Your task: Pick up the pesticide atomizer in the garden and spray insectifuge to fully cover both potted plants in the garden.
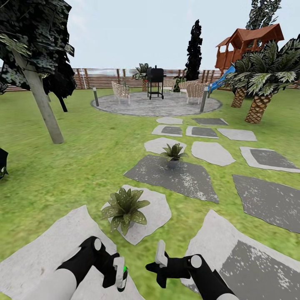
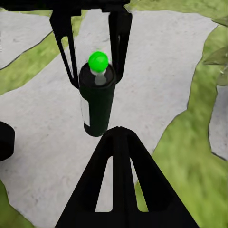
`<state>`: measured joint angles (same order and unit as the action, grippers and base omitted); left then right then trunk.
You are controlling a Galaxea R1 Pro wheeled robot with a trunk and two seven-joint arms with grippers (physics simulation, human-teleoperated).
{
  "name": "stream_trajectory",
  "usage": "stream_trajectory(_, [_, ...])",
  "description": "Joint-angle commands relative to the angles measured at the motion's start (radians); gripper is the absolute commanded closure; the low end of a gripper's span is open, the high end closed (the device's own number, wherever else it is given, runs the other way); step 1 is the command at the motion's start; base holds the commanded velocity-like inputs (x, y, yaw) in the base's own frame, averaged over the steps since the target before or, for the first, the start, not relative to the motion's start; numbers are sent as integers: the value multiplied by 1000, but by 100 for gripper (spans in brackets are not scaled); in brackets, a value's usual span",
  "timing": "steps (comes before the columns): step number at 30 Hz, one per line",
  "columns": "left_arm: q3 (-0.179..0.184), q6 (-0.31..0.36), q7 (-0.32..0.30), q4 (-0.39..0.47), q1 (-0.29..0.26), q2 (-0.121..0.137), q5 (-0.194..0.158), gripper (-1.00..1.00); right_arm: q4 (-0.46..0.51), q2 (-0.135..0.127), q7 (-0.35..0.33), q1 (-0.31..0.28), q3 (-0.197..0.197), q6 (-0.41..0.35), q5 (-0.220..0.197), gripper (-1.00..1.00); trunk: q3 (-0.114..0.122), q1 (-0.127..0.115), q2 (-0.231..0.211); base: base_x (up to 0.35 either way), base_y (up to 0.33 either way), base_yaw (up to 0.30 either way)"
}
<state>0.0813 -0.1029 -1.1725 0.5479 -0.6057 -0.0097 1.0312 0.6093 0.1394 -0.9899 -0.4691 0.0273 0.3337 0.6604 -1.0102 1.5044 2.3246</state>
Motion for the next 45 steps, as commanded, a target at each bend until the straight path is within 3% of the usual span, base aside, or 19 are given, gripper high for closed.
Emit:
stream_trajectory(1, [0,-12,-1,1,1,-5,7,100,1,1,-3,0,3,4,7,100,-1,0,0,0,0,0])
stream_trajectory(10, [10,-14,0,2,9,-64,6,100,-2,3,-3,0,2,4,7,100,-1,0,0,0,0,0])
stream_trajectory(19, [11,-12,2,3,9,-93,0,100,-5,3,-2,0,2,4,7,100,-1,0,0,0,0,0])
stream_trajectory(25, [11,-13,28,3,9,-103,-3,100,-7,3,-1,0,2,4,7,100,-1,0,0,0,0,0])
stream_trajectory(45, [11,-18,24,1,9,-124,-5,100,-10,3,0,0,2,4,7,100,-1,0,0,0,0,0])
